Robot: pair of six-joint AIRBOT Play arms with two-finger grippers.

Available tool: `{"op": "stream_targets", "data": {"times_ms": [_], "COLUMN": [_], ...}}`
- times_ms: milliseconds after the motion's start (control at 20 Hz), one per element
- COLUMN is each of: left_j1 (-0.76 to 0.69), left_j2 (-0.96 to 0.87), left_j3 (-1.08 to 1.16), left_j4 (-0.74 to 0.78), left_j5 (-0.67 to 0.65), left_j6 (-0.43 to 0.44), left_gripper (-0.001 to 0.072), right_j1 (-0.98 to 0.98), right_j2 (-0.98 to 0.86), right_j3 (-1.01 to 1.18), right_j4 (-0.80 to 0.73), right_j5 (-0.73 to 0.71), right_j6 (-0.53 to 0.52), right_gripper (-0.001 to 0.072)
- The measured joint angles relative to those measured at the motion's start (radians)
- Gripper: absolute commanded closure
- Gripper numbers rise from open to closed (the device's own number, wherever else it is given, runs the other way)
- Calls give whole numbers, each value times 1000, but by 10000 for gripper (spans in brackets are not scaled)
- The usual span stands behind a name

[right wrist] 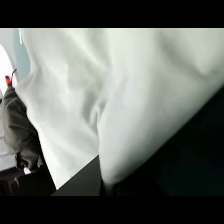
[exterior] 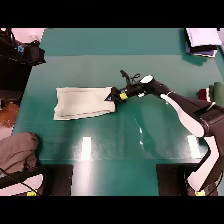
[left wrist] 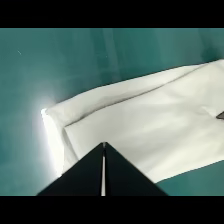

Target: Fold the shirts.

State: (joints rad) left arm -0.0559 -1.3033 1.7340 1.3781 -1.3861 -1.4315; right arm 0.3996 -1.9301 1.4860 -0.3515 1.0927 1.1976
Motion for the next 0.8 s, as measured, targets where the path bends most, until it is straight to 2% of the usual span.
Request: {"op": "stream_targets", "data": {"times_ms": [150, 300, 800], "left_j1": [0, 0, 0], "left_j2": [0, 0, 0], "left_j3": [0, 0, 0], "left_j4": [1, 1, 2], "left_j5": [-21, -33, -43], "left_j6": [13, 20, 24], "left_gripper": [678, 678, 678], "right_j1": [-17, -110, -753], "right_j2": [19, 114, 494], "right_j3": [45, 63, 73], "right_j4": [-17, -90, -418], "right_j5": [38, 64, 77], "right_j6": [-26, -7, 166], "right_gripper": [697, 698, 698]}}
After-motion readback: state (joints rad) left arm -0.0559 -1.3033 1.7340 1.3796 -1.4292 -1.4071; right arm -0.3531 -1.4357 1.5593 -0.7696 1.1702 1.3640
